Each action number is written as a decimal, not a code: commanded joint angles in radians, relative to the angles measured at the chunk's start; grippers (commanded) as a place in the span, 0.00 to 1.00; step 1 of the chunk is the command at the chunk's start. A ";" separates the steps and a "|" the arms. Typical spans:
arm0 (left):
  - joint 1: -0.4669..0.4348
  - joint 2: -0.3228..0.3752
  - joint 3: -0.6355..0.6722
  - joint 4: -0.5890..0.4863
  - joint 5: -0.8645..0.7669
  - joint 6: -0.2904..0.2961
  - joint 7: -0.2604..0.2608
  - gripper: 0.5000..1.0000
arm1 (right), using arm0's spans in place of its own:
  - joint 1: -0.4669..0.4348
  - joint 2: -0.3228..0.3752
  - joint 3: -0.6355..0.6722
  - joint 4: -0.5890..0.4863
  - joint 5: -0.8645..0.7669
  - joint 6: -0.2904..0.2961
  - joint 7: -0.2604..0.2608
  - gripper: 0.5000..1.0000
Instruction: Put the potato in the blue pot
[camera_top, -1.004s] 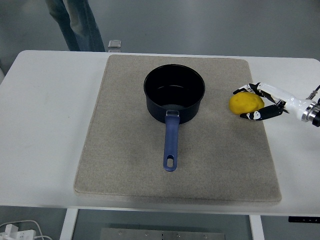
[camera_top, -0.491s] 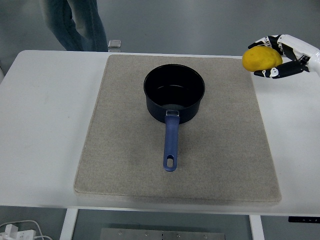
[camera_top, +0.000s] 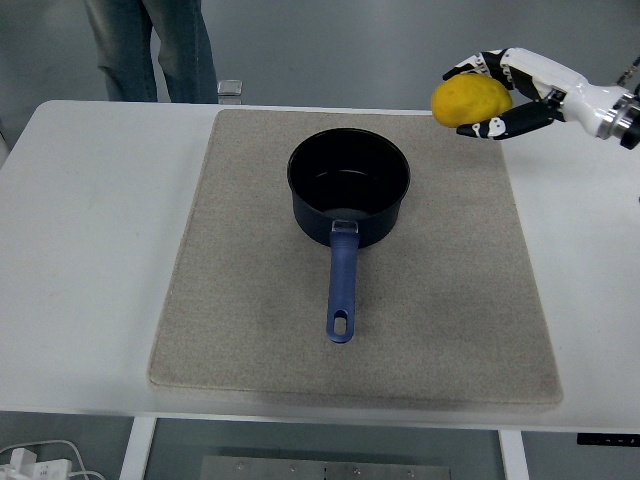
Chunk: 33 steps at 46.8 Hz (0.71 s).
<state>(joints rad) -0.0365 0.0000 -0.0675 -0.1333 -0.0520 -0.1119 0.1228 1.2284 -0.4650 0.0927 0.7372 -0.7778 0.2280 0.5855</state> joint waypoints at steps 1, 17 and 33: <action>0.000 0.000 0.000 0.000 0.000 0.000 0.000 1.00 | 0.006 0.061 -0.001 -0.015 -0.002 0.001 -0.010 0.00; 0.000 0.000 0.000 0.000 0.000 0.000 0.000 1.00 | 0.025 0.243 -0.045 -0.081 -0.009 -0.009 -0.019 0.00; 0.000 0.000 0.000 0.000 0.000 0.000 0.000 1.00 | 0.016 0.255 -0.031 -0.081 0.003 -0.032 -0.021 0.79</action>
<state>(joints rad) -0.0369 0.0000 -0.0675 -0.1335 -0.0522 -0.1120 0.1227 1.2472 -0.2191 0.0579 0.6561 -0.7761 0.2105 0.5645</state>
